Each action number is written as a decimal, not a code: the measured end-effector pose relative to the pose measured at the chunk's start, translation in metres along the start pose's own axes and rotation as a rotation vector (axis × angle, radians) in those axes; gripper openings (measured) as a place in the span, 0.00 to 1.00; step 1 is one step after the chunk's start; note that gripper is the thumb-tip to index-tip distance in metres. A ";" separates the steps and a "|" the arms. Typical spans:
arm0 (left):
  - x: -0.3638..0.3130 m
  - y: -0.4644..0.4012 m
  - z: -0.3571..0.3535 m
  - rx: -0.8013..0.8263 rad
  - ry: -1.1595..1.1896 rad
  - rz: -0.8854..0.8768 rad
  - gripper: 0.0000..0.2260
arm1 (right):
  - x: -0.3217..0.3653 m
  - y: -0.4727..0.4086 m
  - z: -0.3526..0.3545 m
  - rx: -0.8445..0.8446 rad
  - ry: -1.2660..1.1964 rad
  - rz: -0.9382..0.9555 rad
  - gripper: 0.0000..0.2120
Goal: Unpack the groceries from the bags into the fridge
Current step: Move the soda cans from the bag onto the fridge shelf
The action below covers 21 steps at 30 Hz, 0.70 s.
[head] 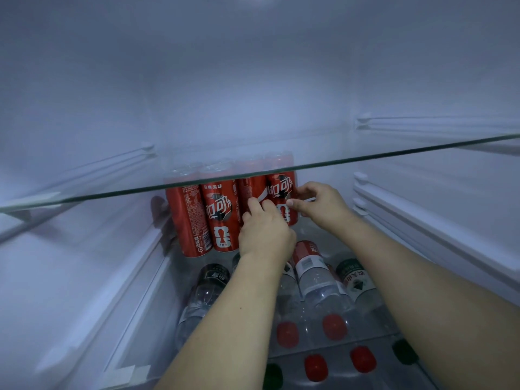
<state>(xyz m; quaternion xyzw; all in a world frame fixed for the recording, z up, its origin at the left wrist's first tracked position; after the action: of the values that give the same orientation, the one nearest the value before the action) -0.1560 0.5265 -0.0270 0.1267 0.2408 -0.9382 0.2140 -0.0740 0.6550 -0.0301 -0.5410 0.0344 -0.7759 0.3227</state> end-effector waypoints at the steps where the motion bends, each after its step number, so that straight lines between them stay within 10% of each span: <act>1: 0.000 0.000 0.000 -0.003 0.000 0.000 0.20 | 0.000 0.000 0.000 0.002 0.001 0.003 0.13; 21: -0.002 0.030 0.020 0.288 -0.053 -0.072 0.21 | 0.025 0.070 0.011 0.132 0.406 -0.164 0.24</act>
<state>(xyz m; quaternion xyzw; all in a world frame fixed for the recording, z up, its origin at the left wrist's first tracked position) -0.1428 0.4929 -0.0214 0.1227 0.1025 -0.9730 0.1663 -0.0373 0.5895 -0.0337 -0.3525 0.0038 -0.8930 0.2799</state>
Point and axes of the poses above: each hand's wrist, its own y-axis away from the middle knuckle, its own z-axis out of the back of the hand, x = y × z, the point moved 4 cm from there along -y, towards the middle knuckle, and after that the axes turned 2 degrees about x, right-handed, at the moved point
